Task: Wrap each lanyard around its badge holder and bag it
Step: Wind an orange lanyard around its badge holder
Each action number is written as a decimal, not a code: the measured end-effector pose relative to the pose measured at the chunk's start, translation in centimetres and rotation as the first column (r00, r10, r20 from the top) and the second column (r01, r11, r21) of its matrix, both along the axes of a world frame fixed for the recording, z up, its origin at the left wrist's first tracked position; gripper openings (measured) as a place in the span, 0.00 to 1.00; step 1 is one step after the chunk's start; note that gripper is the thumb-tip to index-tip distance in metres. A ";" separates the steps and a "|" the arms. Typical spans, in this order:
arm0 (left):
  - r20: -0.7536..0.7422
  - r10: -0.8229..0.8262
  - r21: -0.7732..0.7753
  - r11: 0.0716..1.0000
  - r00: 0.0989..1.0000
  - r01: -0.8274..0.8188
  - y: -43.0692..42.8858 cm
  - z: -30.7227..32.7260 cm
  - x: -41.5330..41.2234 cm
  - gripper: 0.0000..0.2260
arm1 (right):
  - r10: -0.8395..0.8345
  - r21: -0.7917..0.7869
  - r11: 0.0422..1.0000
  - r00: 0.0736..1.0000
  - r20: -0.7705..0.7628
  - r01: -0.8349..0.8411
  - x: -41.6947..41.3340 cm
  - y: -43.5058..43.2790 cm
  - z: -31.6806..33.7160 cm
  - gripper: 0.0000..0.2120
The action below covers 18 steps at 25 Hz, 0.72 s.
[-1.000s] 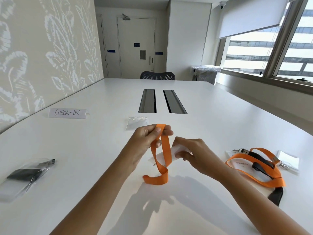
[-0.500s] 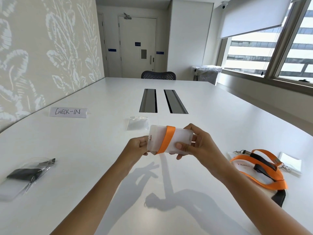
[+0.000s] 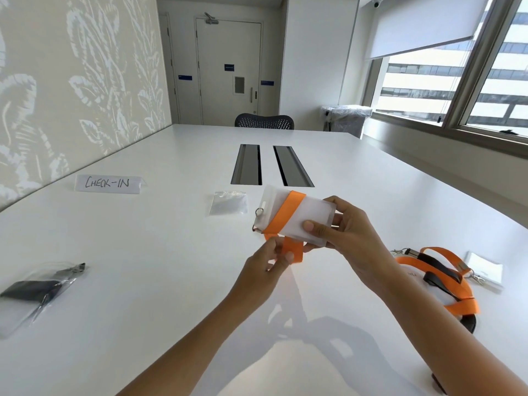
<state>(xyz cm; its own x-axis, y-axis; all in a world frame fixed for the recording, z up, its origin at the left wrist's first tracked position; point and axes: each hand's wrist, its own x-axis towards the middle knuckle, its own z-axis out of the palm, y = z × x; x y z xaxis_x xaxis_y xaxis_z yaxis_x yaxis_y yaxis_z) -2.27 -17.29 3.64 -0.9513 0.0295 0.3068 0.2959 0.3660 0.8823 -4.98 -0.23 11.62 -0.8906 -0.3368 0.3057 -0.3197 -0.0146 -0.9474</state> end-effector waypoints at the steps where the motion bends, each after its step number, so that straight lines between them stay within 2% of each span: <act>1: 0.002 -0.001 0.010 1.000 1.000 0.001 0.1 0.1 0.0 0.07 | -0.006 -0.016 1.000 1.000 -0.010 0.006 0.0 0.2 0.2 0.11; 4: 0.052 -0.105 0.145 0.985 0.993 0.097 0.6 1.0 0.4 0.14 | -0.032 -0.049 0.998 0.999 -0.030 0.031 0.0 0.8 0.9 0.09; 7: 0.129 -0.304 0.326 0.912 0.944 0.249 1.0 1.6 0.6 0.17 | -0.077 -0.014 0.997 0.996 -0.045 0.077 -0.3 1.3 1.2 0.11; 10: 0.185 -0.410 0.375 0.869 0.893 0.322 1.2 1.4 0.7 0.17 | -0.096 -0.005 0.995 0.995 -0.026 0.096 -0.5 1.7 1.3 0.14; 13: 0.174 -0.368 0.361 0.887 0.913 0.288 1.5 1.0 0.7 0.16 | -0.105 -0.047 0.993 0.994 0.008 0.105 -0.7 2.1 1.4 0.14; 18: 0.156 -0.189 0.225 0.962 0.969 0.152 1.2 1.4 0.6 0.16 | -0.189 -0.130 0.973 0.982 0.016 0.189 -1.0 2.5 1.2 0.14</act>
<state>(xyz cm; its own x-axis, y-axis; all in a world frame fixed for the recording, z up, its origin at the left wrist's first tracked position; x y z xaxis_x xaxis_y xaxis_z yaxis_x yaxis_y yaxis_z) -1.72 -16.04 5.08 -0.9769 0.1490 0.1535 0.1725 0.1244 0.9771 -5.95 2.24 12.85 -0.9353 -0.1200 0.3328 -0.3254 -0.0777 -0.9424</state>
